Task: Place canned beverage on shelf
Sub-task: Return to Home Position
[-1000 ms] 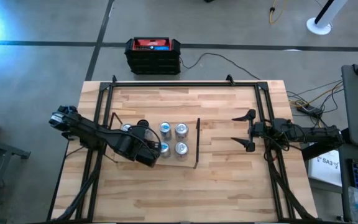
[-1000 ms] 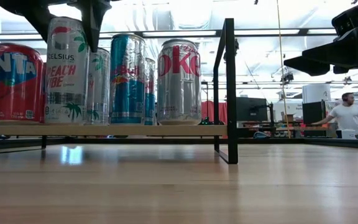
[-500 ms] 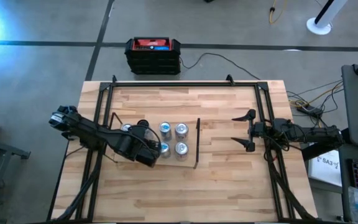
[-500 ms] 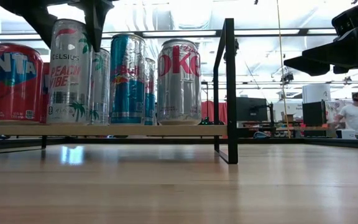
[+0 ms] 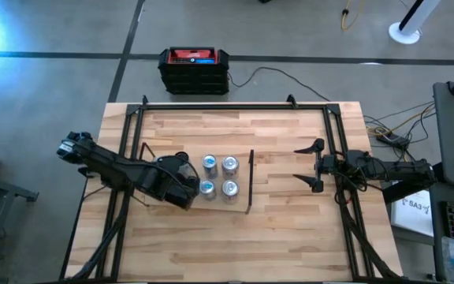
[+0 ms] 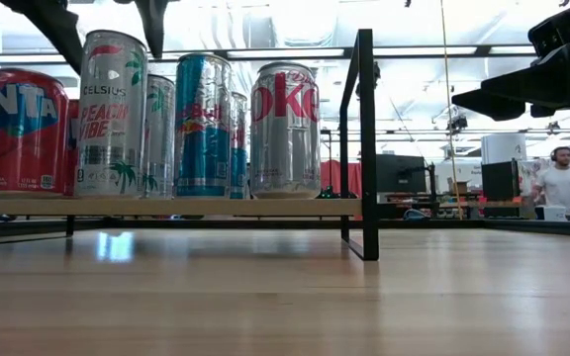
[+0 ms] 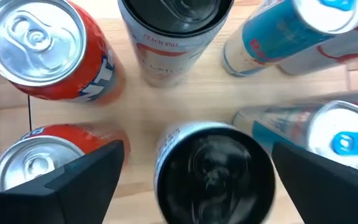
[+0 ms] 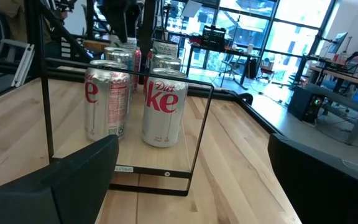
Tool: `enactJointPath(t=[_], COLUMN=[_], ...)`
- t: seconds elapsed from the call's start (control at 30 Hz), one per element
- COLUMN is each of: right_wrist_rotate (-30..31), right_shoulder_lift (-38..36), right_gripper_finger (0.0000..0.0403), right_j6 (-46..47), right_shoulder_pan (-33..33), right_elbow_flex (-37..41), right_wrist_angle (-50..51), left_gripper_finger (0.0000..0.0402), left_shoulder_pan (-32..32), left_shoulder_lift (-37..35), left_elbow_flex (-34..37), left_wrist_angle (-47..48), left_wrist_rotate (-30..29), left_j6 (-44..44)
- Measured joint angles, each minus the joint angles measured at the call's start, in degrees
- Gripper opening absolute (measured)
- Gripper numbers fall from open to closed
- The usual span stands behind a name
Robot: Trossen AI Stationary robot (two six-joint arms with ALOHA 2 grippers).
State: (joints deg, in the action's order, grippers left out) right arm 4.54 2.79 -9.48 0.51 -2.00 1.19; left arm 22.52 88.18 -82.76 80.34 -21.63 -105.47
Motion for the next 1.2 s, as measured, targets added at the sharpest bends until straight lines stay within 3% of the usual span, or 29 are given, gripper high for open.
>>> enactJointPath(t=[0.13,0.23,0.37,0.53,0.63,0.83,0.93,1.07,1.2], right_wrist_rotate=[0.0,0.0,0.0,0.0,0.0,0.0,0.0,0.0,0.0], right_shoulder_lift=[0.0,0.0,0.0,0.0,0.0,0.0,0.0,0.0,0.0], right_gripper_finger=[0.0398,0.0398,0.0398,0.0398,0.0398,0.0398,0.0398,0.0398,0.0398], right_j6=[0.0,-0.1,-0.1,-0.1,0.0,-0.1,0.0,0.0,0.0], right_shoulder_pan=[0.0,0.0,0.0,0.0,0.0,0.0,0.0,0.0,0.0], right_elbow_flex=[0.0,0.0,0.0,0.0,0.0,0.0,0.0,0.0,0.0], right_wrist_angle=[0.0,0.0,0.0,0.0,0.0,0.0,0.0,0.0,0.0], left_gripper_finger=[0.0393,0.0393,0.0392,0.0392,0.0392,0.0392,0.0392,0.0392,0.0392], left_shoulder_pan=[0.5,0.6,0.6,0.6,0.6,0.5,-0.2,-0.6,-0.6], left_shoulder_lift=[-2.9,-5.2,-8.1,-10.6,-10.9,-9.6,-9.9,-14.7,-22.2], left_elbow_flex=[0.0,0.0,0.0,0.0,0.0,0.0,0.9,6.6,19.1], left_wrist_angle=[-1.1,-3.9,-9.4,-26.2,-39.9,-69.1,-76.7,-78.6,-84.8], left_wrist_rotate=[0.0,-0.5,-7.0,-18.0,-20.9,-21.3,-17.1,-13.9,-15.6], left_j6=[1.1,7.9,19.8,43.7,60.2,90.0,101.4,102.8,99.8])
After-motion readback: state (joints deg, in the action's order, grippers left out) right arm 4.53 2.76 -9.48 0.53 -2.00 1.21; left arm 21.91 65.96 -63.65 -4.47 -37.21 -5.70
